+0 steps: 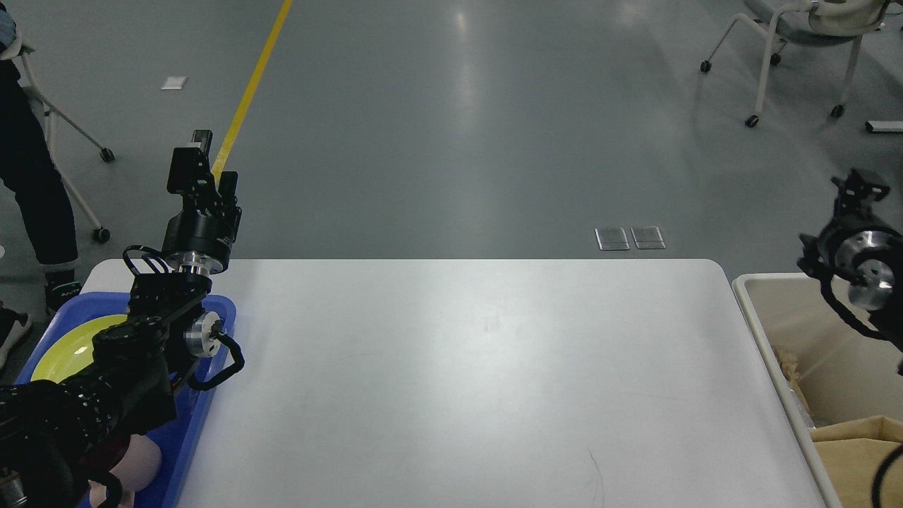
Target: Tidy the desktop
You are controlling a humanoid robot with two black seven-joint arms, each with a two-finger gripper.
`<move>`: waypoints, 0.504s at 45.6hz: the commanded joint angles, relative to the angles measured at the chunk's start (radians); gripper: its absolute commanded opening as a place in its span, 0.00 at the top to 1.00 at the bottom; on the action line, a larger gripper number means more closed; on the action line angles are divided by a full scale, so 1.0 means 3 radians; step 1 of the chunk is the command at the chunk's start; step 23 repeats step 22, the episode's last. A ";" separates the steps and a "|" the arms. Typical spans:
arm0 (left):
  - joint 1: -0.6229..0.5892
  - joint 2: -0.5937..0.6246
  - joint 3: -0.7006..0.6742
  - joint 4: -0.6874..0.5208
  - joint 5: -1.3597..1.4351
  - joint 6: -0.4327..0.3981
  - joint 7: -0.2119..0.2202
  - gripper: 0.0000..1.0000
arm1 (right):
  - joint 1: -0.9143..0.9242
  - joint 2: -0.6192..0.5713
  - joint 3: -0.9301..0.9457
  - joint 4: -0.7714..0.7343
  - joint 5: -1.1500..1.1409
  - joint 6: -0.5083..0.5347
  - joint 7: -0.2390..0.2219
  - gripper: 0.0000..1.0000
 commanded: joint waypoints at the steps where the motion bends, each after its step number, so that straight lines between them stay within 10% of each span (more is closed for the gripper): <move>1: 0.0000 0.0000 0.0000 0.0004 0.0000 0.0000 0.0002 0.03 | 0.0002 0.0347 0.0552 0.0036 -0.0144 0.0033 0.0493 0.00; 9: 0.0000 0.0000 0.0000 -0.0001 0.0000 0.0000 0.0002 0.03 | -0.0019 0.0792 0.0629 0.0052 -0.0262 0.0054 0.1066 0.00; 23: 0.0000 0.0000 0.0000 -0.0001 0.0000 0.0000 0.0002 0.03 | 0.0007 0.1319 0.0635 0.0052 -0.0267 0.0043 0.1113 0.00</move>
